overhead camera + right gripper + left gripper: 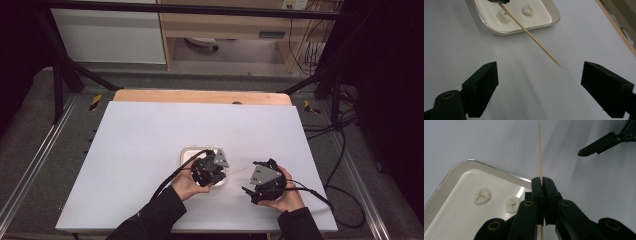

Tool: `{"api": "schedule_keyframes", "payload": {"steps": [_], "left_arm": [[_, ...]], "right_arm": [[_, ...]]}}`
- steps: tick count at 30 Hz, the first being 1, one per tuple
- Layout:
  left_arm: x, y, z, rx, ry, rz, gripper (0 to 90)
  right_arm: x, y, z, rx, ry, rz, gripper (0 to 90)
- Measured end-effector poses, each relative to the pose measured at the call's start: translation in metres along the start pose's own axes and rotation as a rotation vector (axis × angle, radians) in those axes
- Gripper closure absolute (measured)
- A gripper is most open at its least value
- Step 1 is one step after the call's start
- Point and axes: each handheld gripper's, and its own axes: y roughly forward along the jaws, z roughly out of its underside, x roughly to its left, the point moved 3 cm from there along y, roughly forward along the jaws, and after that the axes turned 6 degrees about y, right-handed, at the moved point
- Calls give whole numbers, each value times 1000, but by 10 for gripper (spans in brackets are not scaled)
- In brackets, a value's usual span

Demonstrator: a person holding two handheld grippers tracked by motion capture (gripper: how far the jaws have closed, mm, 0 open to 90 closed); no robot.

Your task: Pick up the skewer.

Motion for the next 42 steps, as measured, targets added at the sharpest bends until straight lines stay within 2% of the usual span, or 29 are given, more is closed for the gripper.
{"api": "schedule_keyframes", "payload": {"steps": [1, 2, 3, 6, 7, 8, 11, 16, 23, 24, 27, 28, 36, 42], "left_arm": [[-1, 1, -1, 3, 1, 5, 885], [-2, 3, -2, 6, 4, 9, 885], [-3, 4, -3, 11, 10, 13, 885], [-5, 7, -6, 17, 21, 20, 885], [-5, 8, -7, 19, 24, 22, 885], [-6, 8, -8, 23, 30, 24, 885], [-8, 11, -11, 32, 41, 25, 885], [-13, 14, -15, 26, 50, 35, 885], [-16, 17, -17, 47, 80, 47, 885], [-17, 17, -17, 47, 81, 50, 885], [-17, 18, -17, 45, 84, 55, 885], [-17, 18, -17, 47, 87, 56, 885], [-20, 19, -16, 60, 102, 64, 885], [-21, 20, -15, 65, 104, 68, 885]], "right_arm": [[0, 0, 0, -1, -12, 1, 179], [1, 1, 1, 0, -45, -1, 204], [1, 1, 1, 0, -45, -1, 204], [1, 1, 2, -2, -81, -5, 249], [2, 2, 2, -2, -106, -11, 288], [2, 2, 2, -2, -106, -11, 288], [3, 3, 3, 8, -171, -14, 375], [6, 8, 4, 25, -243, -27, 479], [9, 12, 6, 37, -336, -36, 591], [8, 13, 6, 36, -363, -36, 611], [12, 13, 7, 44, -395, -59, 671], [11, 14, 7, 47, -413, -53, 690], [14, 14, 7, 58, -483, -73, 802], [14, 13, 7, 60, -499, -78, 841]]}}
